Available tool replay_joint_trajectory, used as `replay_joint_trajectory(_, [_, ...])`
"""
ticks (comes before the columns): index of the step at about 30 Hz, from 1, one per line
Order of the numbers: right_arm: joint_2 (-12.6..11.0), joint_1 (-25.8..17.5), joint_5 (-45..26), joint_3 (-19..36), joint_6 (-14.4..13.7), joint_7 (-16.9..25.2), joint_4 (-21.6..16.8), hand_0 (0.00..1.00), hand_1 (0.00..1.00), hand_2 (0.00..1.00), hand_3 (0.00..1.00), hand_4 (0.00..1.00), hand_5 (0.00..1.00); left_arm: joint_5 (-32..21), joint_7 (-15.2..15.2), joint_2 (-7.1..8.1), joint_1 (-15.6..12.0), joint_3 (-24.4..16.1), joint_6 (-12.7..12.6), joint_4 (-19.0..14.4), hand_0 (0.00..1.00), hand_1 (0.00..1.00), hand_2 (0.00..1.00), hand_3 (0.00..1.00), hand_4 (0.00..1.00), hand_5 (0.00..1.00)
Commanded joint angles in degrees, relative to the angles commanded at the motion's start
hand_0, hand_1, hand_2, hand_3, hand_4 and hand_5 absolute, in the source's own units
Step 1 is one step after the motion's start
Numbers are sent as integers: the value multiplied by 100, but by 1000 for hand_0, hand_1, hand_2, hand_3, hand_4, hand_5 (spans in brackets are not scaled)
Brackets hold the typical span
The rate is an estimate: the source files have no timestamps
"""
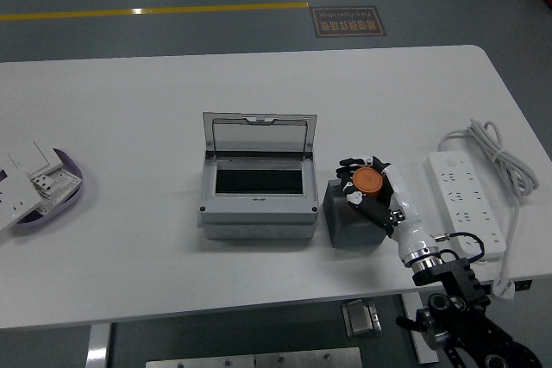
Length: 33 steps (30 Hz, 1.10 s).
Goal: Pick up the cylinder from the cube,place it in the box,flap close box
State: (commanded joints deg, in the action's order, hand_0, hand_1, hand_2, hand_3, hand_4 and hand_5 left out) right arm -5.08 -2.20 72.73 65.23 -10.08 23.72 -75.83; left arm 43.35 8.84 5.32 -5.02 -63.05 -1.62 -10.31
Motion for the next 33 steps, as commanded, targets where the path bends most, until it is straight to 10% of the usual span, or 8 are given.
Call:
replay_joint_trajectory(4, [6,12,5,-4,0,-15,-8,538,569,500,507,449,2,-9,-6,-2,-1,10,2,0,607,639,598,635,692,161])
replay_joint_trajectory(5, [7,15,9,-5,6,-24,-14,467,571,469,460,177,2,-12,-8,-3,-1,15,3,0,606,639,598,634,692,161])
replay_joint_trajectory(10, [-2,25,-2,-16,-6,-28,-65,467,571,469,460,177,2,-28,-16,-14,-8,27,5,0,606,639,598,634,692,161])
replay_joint_trajectory(11, [-4,31,-4,-16,-13,-21,-83,351,376,420,371,2,2,-27,-15,-16,-9,27,5,0,606,639,598,634,692,161])
replay_joint_trajectory(33, [-166,868,1031,-1362,-446,-890,-1006,140,239,319,254,2,2,5,19,-12,-17,8,-4,0,606,639,599,635,694,161])
